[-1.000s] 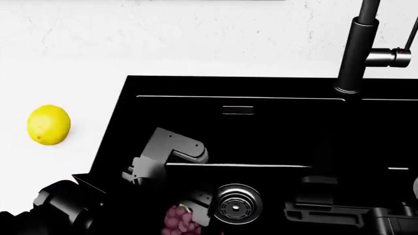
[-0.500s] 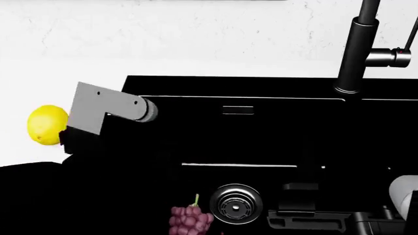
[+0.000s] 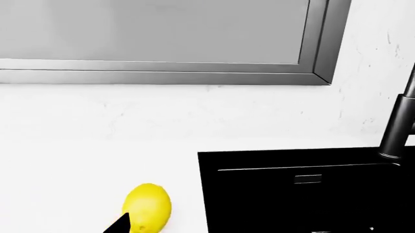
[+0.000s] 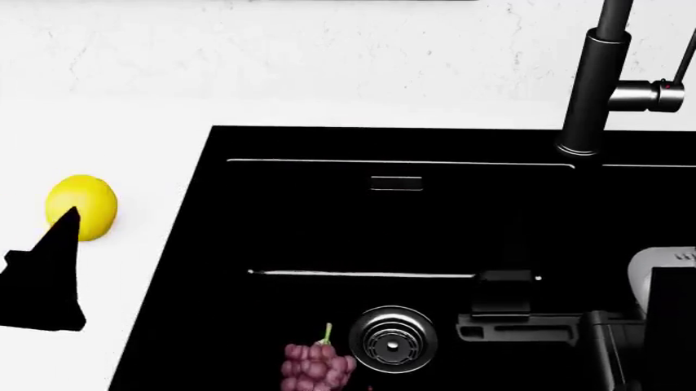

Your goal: There is a mixed pile of frozen fruits and vegetables on the counter. Locate all the frozen vegetables and place the items in a bowl on the counter. Take all the frozen fruits and defrost them in a running sink.

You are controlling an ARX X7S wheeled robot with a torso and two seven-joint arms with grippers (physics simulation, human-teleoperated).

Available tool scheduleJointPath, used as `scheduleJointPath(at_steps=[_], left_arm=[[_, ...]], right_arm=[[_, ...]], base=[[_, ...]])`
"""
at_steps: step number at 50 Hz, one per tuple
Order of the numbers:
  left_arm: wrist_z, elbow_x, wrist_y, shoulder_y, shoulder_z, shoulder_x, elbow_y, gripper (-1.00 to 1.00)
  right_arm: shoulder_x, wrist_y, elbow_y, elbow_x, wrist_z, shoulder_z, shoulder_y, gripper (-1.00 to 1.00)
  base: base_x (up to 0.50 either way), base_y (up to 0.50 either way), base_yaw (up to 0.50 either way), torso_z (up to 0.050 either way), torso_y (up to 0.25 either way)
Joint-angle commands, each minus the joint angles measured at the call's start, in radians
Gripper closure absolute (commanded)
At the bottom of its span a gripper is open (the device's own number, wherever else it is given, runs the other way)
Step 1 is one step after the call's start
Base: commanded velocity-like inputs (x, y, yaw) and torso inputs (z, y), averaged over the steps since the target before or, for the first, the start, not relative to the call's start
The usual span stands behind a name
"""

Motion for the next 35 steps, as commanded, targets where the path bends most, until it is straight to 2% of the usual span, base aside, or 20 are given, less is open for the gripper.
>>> scheduleJointPath(at_steps=[1, 6, 10, 19, 35], left_arm=[[0.014, 0.029, 0.016, -0.003, -0.042, -0.12, 0.08, -1.0], [0.005, 0.036, 0.016, 0.003, -0.039, -0.133, 0.091, -1.0], [0.001, 0.049, 0.052, 0.031, -0.031, -0.174, 0.111, -1.0], [0.037, 0.024, 0.041, 0.011, -0.045, -0.146, 0.075, -1.0], [0.013, 0.047, 0.055, 0.043, -0.031, -0.195, 0.121, -1.0]], right_arm=[[-0.018, 0.04, 0.013, -0.009, -0.064, 0.033, 0.034, -1.0], [-0.025, 0.018, 0.019, -0.004, -0.083, 0.035, 0.024, -1.0], [-0.026, 0.012, 0.021, -0.024, -0.088, 0.025, 0.007, -1.0], [-0.046, 0.023, 0.025, -0.037, -0.087, 0.02, 0.01, -1.0], [-0.024, 0.02, 0.015, -0.041, -0.074, 0.021, -0.008, -1.0]], base=[[0.0, 0.0, 0.0, 0.0, 0.0], [0.0, 0.04, 0.0, 0.0, 0.0], [0.01, 0.5, 0.0, 0.0, 0.0], [0.01, 0.5, 0.0, 0.0, 0.0], [0.01, 0.5, 0.0, 0.0, 0.0]])
